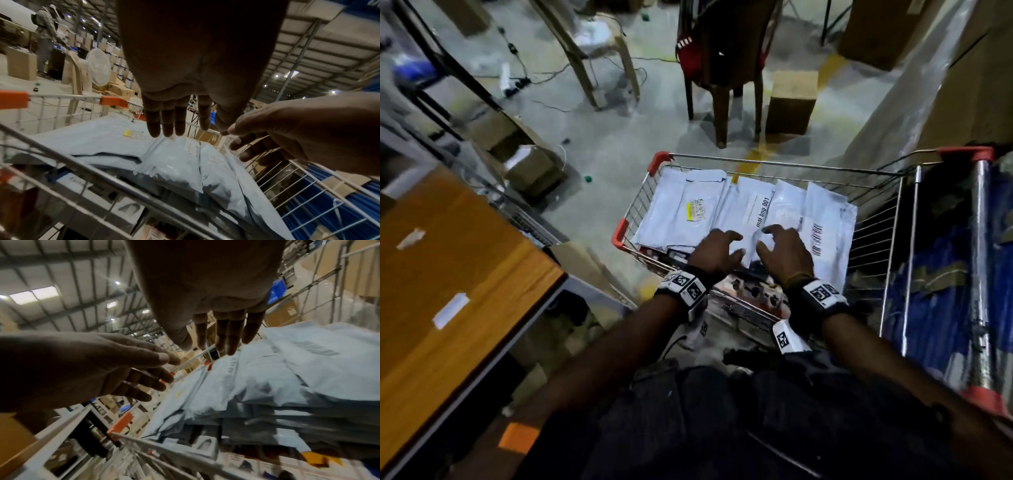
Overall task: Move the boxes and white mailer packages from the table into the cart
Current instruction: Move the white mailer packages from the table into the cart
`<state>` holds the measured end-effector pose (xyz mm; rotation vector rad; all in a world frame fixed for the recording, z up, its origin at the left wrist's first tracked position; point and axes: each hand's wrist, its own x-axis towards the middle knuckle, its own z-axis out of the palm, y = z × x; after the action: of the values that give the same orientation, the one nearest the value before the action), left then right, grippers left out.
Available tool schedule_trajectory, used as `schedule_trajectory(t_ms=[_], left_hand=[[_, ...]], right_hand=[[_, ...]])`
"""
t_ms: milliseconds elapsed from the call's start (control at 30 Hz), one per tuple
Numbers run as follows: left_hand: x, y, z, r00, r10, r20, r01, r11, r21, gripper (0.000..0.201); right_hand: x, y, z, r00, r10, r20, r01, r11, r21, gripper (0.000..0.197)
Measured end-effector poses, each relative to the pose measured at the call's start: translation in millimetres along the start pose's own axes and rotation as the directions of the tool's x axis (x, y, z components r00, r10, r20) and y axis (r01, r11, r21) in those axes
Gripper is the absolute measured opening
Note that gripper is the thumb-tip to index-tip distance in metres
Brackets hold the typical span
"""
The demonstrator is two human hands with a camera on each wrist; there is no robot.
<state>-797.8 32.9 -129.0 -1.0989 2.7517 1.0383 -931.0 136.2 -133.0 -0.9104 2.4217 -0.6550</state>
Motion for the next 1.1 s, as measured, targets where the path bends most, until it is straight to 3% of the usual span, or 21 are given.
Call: schedule_trajectory(t_ms=[267,433,567,733,800,900,1000,1100], left_hand=[[-128,-27,-31,0.983,-0.053,-0.174,0.031,0.991,-0.127,0.027],[-242,-62,-44,0.951,-0.143,-0.275,0.098,0.98,-0.173,0.021],[-332,-97,-48,0.902,-0.279,-0.331,0.201,0.947,-0.25,0.026],[-428,-131,-41,0.781,-0.444,-0.439,0.289,0.88,-0.377,0.023],[-460,-136,-42,0.738,-0.49,-0.465,0.303,0.855,-0.42,0.023],[-509,-149,-42,0.637,-0.568,-0.522,0.308,0.808,-0.502,0.014],[-547,-163,-38,0.56,-0.651,-0.513,0.296,0.735,-0.61,0.016],[-577,-176,-38,0.494,-0.711,-0.501,0.319,0.683,-0.657,0.02]], right_hand=[[-85,-55,23,0.959,-0.265,0.102,0.266,0.964,0.004,0.024],[-159,-96,55,0.853,-0.469,0.227,0.471,0.881,0.049,0.019],[-218,-132,90,0.728,-0.599,0.333,0.606,0.79,0.096,0.014],[-286,-176,132,0.509,-0.729,0.457,0.78,0.615,0.112,0.019],[-308,-189,143,0.441,-0.746,0.498,0.814,0.567,0.129,0.021],[-340,-213,165,0.325,-0.762,0.561,0.858,0.487,0.165,0.023],[-366,-236,185,0.203,-0.774,0.6,0.888,0.403,0.219,0.022],[-389,-261,204,0.117,-0.759,0.641,0.896,0.359,0.262,0.023]])
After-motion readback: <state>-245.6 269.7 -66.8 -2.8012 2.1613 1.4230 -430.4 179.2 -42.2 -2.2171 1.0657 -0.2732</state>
